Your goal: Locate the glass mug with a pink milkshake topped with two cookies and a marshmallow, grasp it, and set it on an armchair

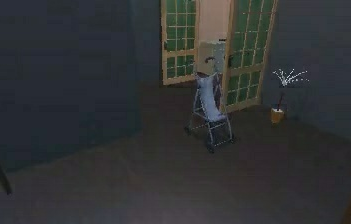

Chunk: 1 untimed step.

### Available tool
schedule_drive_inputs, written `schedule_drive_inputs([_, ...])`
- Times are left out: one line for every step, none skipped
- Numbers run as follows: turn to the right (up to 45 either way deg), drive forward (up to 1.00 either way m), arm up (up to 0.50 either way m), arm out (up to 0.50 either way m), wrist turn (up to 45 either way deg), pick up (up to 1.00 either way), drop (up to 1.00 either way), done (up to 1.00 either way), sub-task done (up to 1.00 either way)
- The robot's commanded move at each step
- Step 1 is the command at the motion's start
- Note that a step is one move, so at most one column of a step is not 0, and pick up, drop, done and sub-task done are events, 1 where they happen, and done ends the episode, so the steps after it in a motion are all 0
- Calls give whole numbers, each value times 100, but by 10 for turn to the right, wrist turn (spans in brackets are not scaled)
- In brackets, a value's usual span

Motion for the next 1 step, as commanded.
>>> schedule_drive_inputs([0, 100, 0, 0, 0, 0, 0, 0, 0])
